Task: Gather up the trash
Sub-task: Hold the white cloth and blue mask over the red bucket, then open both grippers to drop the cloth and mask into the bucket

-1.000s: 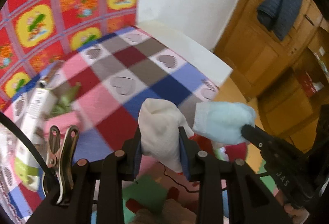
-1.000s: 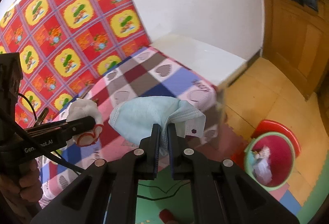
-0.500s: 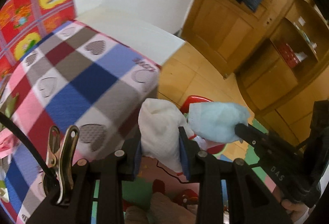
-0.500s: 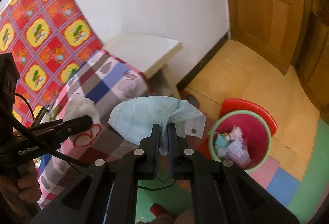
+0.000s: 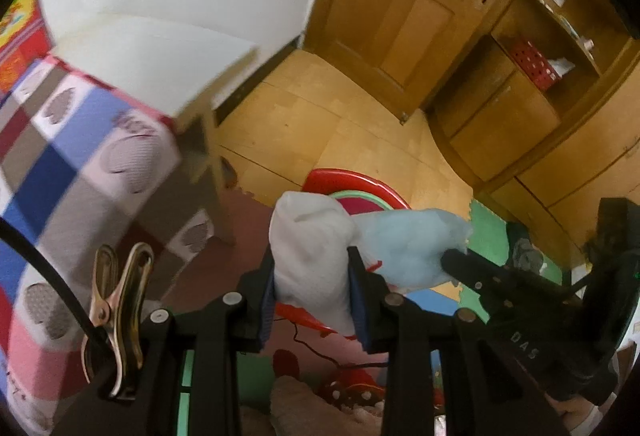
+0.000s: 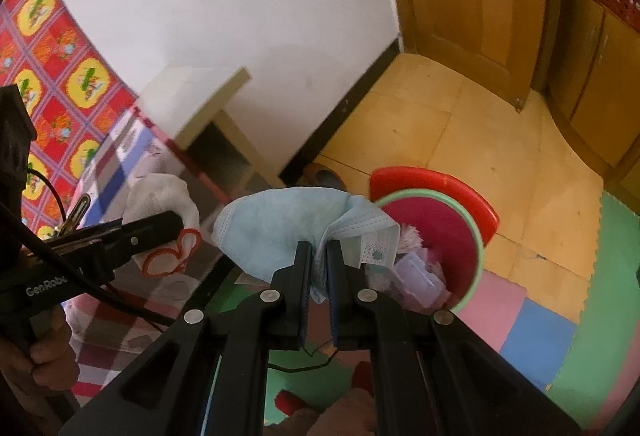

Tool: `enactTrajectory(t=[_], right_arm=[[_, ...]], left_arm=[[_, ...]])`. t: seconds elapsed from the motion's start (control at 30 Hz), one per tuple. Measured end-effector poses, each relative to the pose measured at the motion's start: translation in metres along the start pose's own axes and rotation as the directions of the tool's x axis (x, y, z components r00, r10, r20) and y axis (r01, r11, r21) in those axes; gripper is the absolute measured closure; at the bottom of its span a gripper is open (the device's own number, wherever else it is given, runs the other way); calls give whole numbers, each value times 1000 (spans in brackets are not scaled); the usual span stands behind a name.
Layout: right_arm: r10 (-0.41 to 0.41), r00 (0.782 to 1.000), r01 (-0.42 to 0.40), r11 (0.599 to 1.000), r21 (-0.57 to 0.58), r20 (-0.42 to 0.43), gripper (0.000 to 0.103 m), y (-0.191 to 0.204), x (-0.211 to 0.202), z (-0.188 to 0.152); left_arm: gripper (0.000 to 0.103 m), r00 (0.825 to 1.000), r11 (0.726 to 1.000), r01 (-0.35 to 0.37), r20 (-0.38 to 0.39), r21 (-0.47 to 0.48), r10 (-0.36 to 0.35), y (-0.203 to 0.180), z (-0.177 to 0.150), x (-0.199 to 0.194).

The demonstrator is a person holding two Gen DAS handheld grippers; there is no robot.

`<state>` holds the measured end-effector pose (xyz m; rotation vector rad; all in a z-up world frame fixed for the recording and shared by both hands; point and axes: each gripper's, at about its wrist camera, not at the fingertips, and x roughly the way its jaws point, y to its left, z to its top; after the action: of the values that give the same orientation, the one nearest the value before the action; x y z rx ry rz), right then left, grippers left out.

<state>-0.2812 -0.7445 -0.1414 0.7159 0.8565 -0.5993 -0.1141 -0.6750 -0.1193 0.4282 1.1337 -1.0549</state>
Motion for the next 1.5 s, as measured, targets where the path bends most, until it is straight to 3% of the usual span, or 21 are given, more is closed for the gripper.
enactTrajectory(t=[0.43,0.83,1.27,1.5], right_arm=[[-151,987,153,988,32,-55,94,-61,36,-18],[-301,950,306,951,51,-83,94,-93,88,-31],[-343,929,359,927,112,-143,94,-125,136,-42],[-342,927,362,923,131,-151,94,-130,148,-40]], left_arm=[[70,991,987,76,-117,142,-59,-53,-3,90],[69,958,948,194,-258,254,-126,-61,-15,189],[68,930,928,237,-345,287,-130,-63,-36,275],[53,915,929,235,-387,285,-113,-60,-37,296]])
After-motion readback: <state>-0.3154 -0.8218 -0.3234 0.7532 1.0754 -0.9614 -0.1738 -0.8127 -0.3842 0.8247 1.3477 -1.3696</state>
